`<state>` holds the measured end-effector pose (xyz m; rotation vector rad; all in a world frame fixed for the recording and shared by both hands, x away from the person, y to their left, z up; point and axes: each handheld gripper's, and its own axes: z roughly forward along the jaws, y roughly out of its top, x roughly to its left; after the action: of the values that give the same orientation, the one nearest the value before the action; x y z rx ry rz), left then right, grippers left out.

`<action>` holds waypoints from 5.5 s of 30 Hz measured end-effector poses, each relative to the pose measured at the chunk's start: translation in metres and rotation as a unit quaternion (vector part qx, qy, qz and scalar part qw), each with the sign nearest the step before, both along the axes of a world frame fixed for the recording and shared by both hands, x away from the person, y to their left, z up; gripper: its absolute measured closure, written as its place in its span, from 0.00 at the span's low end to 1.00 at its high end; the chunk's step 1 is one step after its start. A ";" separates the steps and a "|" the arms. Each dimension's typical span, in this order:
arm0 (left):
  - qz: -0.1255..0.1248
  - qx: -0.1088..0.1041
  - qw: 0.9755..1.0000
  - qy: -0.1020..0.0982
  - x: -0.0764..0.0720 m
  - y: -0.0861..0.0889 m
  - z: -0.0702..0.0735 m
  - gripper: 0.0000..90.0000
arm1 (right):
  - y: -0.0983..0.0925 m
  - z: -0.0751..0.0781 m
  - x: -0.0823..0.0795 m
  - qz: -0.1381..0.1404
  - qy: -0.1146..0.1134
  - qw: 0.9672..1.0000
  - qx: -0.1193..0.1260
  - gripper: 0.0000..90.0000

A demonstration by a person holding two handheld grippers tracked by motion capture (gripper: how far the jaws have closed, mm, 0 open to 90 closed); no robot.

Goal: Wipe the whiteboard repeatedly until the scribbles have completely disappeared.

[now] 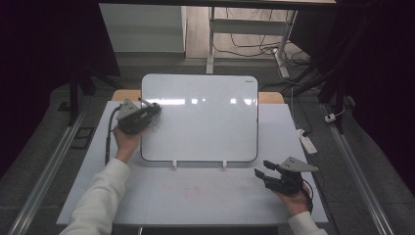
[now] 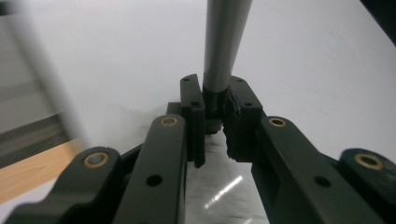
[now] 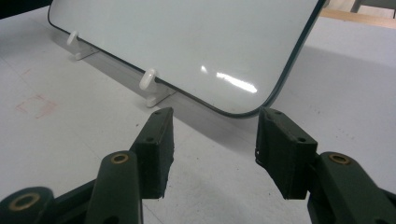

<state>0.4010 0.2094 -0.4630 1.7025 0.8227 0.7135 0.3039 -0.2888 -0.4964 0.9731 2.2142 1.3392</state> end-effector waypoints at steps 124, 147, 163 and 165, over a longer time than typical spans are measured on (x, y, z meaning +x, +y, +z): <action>0.021 0.000 1.000 0.011 0.001 0.026 0.004 0.87 | 0.007 0.003 0.000 0.009 -0.001 1.000 0.007 0.51; 0.016 0.030 0.999 0.007 -0.006 0.040 0.001 0.87 | 0.010 0.000 0.000 0.016 0.003 1.000 0.003 0.51; 0.007 0.031 0.999 0.013 -0.024 0.044 -0.013 0.87 | 0.010 -0.002 0.000 0.016 0.006 1.000 0.003 0.51; -0.005 0.030 0.999 0.017 -0.029 0.041 -0.020 0.87 | 0.010 -0.003 0.000 0.017 0.007 1.000 0.002 0.51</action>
<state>0.3716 0.2505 -0.4827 1.7757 0.8226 0.7107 0.3039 -0.2792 -0.4989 0.9536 2.2493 1.3551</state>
